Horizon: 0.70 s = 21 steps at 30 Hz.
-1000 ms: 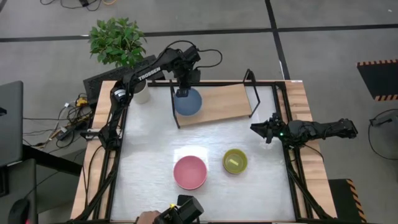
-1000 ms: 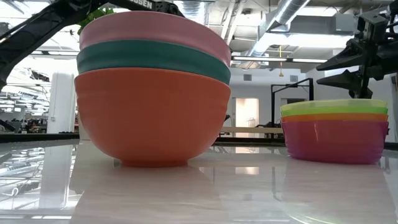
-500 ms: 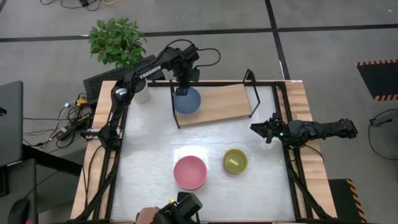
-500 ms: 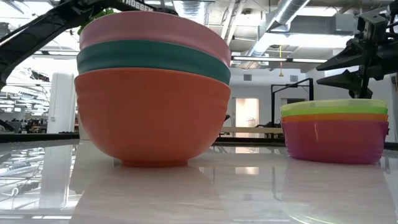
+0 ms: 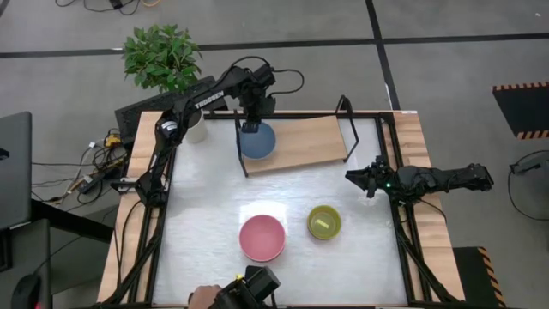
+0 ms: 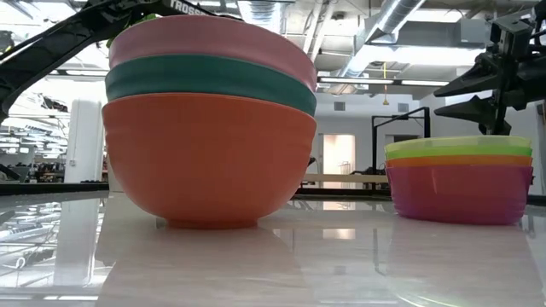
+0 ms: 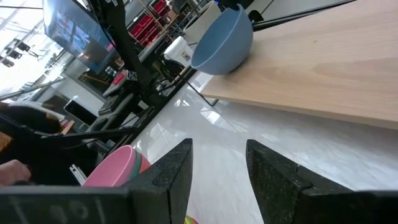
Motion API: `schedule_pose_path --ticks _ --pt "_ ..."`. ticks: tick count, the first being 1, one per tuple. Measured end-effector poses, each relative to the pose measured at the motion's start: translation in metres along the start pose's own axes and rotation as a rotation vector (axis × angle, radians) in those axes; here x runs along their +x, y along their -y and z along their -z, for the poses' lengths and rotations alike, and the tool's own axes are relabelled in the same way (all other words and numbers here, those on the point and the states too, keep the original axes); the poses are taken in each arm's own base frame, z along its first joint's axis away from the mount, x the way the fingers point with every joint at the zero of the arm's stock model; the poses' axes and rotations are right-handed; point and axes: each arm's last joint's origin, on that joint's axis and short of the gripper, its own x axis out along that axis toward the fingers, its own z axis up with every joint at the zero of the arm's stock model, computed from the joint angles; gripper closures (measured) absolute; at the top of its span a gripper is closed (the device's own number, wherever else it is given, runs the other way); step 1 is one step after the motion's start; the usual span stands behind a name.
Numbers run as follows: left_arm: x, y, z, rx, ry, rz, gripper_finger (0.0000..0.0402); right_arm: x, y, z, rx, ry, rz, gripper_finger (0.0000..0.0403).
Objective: Place and stack bowls onto a shelf
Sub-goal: Put the big blue bowl on the shelf, then put the small yellow bowl on the shelf
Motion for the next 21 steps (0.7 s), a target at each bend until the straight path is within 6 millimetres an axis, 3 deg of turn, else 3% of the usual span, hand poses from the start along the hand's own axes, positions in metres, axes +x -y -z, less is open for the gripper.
schedule_pose_path --ticks 8,21 --pt "0.0004 0.0010 -0.0023 0.002 0.006 -0.006 0.0365 0.0000 0.0000 0.0000 0.000 0.000 0.000 0.0228" --pt "0.0004 0.0010 -0.0027 -0.059 0.001 -0.016 0.0237 0.0000 -0.0001 0.0001 0.001 -0.002 -0.003 0.0228"
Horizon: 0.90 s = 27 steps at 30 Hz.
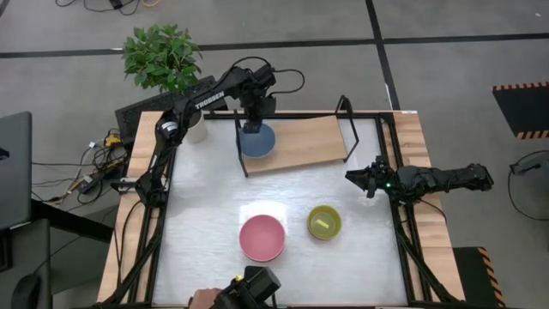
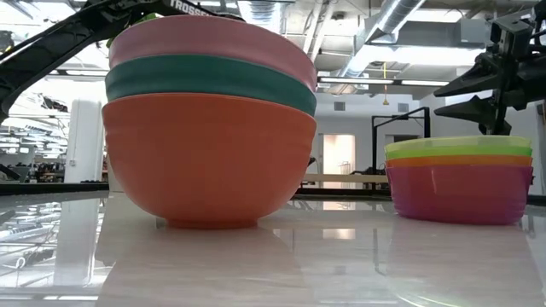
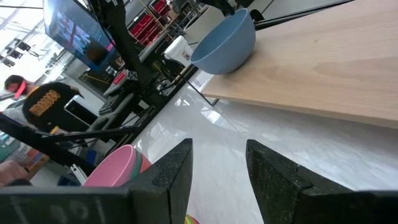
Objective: Place and stack bowls onto a shelf
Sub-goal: Put the small yellow bowl on the shelf
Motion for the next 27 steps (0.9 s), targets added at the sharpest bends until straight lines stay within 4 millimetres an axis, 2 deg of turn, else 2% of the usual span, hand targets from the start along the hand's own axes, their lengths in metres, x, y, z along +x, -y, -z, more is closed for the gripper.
schedule_pose_path --ticks 6,12,27 --pt "0.000 -0.001 -0.001 -0.065 0.000 -0.023 0.0201 0.000 0.000 0.000 -0.001 0.000 0.000 0.0228" --pt "-0.008 -0.002 -0.005 -0.091 0.040 -0.019 0.0196 0.000 0.000 0.000 -0.001 -0.001 -0.001 0.0228" --pt "-0.054 0.001 -0.019 -0.200 0.167 -0.096 0.0196 0.000 0.000 0.000 0.041 -0.001 -0.002 0.0228"
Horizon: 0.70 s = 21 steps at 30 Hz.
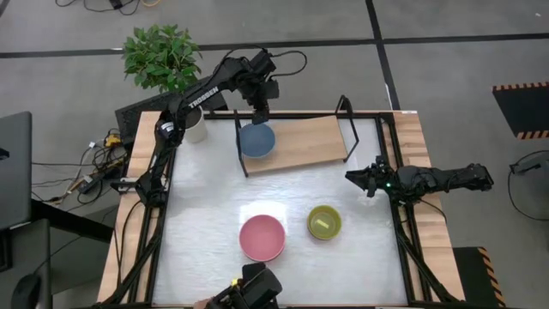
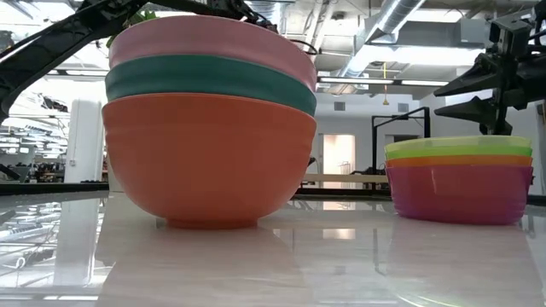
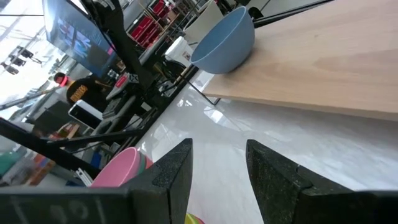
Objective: Place and stack bowls onto a shelf
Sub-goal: Put the small yellow bowl on the shelf
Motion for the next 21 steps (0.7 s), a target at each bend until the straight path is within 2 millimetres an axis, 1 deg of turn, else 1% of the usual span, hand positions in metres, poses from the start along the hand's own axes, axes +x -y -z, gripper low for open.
schedule_pose_path --ticks 6,10,16,21 --pt "-0.015 0.021 -0.008 0.001 0.026 0.008 0.0196 0.000 0.000 0.000 -0.009 0.000 0.000 0.0228" --pt "-0.021 0.042 -0.016 0.016 0.046 0.026 0.0196 0.000 0.000 0.000 -0.013 0.001 0.001 0.0228" --pt "-0.038 0.091 -0.034 0.074 0.124 0.067 0.0196 0.000 0.000 0.000 -0.016 0.001 0.001 0.0228" --pt "-0.057 0.141 -0.053 0.126 0.259 0.093 0.0196 0.000 0.000 0.000 -0.028 0.002 0.002 0.0228"
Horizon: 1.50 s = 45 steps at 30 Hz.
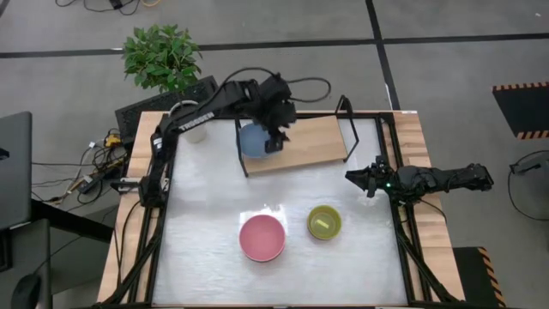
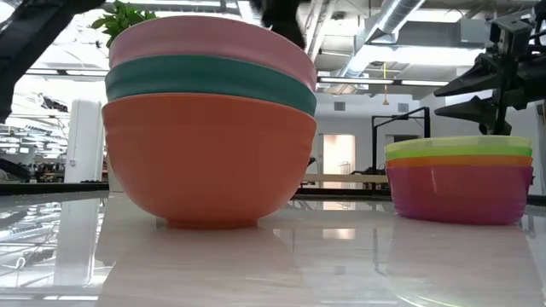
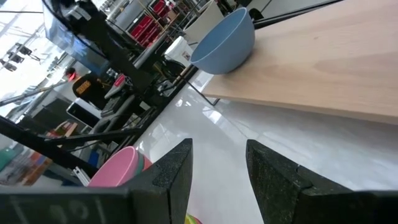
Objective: Place and stack bowls onto a shelf
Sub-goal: Put the small yellow bowl on the shelf
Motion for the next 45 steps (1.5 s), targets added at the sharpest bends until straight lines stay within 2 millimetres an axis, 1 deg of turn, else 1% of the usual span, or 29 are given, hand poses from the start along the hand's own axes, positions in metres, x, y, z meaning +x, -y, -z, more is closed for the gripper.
schedule_pose_path --ticks 3,6,8,11,14,16,23,26,30,33,34,37,39,41,42,44,45 --pt "-0.002 0.030 -0.018 0.033 0.105 -0.005 0.0196 0.000 0.000 0.000 -0.008 0.001 0.001 0.0228" --pt "0.002 0.056 -0.031 0.078 0.165 -0.049 0.0196 0.000 0.000 0.000 -0.012 0.001 0.001 0.0228" --pt "0.005 0.070 -0.038 0.079 0.205 -0.082 0.0196 0.000 0.000 0.000 -0.013 0.001 0.001 0.0228" --pt "0.013 0.084 -0.043 0.017 0.237 -0.115 0.0196 0.000 0.000 0.000 -0.014 0.001 0.002 0.0228" --pt "0.025 0.093 -0.043 -0.086 0.255 -0.149 0.0196 0.000 0.000 0.000 -0.013 0.002 0.001 0.0228" --pt "0.033 0.100 -0.039 -0.135 0.228 -0.159 0.0196 0.000 0.000 0.000 -0.013 0.002 0.001 0.0228" --pt "0.061 0.131 -0.024 -0.182 0.164 -0.146 0.0196 0.000 0.000 0.000 -0.013 0.002 0.002 0.0228" --pt "0.062 0.141 -0.023 -0.206 0.155 -0.175 0.0196 0.000 0.000 0.000 0.001 0.002 0.001 0.0228" --pt "0.057 0.155 -0.025 -0.288 0.197 -0.243 0.0196 0.000 0.000 -0.001 0.041 0.007 0.005 0.0228" --pt "0.056 0.169 -0.024 -0.336 0.209 -0.272 0.0196 0.000 0.000 0.000 0.048 0.005 0.004 0.0228" --pt "0.055 0.176 -0.024 -0.342 0.214 -0.270 0.0196 0.000 0.000 0.000 0.050 0.004 0.003 0.0228" --pt "0.062 0.195 -0.021 -0.322 0.210 -0.287 0.0196 0.000 0.000 0.000 0.048 0.002 0.002 0.0228" --pt "0.076 0.209 -0.016 -0.276 0.181 -0.329 0.0196 0.000 0.000 0.000 0.042 0.002 0.002 0.0228" --pt "0.082 0.220 -0.012 -0.259 0.177 -0.353 0.0196 0.000 0.000 0.000 0.042 0.001 0.002 0.0228" --pt "0.089 0.225 -0.009 -0.253 0.163 -0.361 0.0196 0.000 0.000 0.000 0.042 -0.002 0.000 0.0228" --pt "0.097 0.233 -0.010 -0.268 0.190 -0.354 0.0196 0.000 0.000 0.000 0.039 -0.021 -0.015 0.0228" --pt "0.102 0.236 -0.007 -0.255 0.171 -0.354 0.0196 0.000 0.000 0.001 0.041 -0.028 -0.022 0.0228"
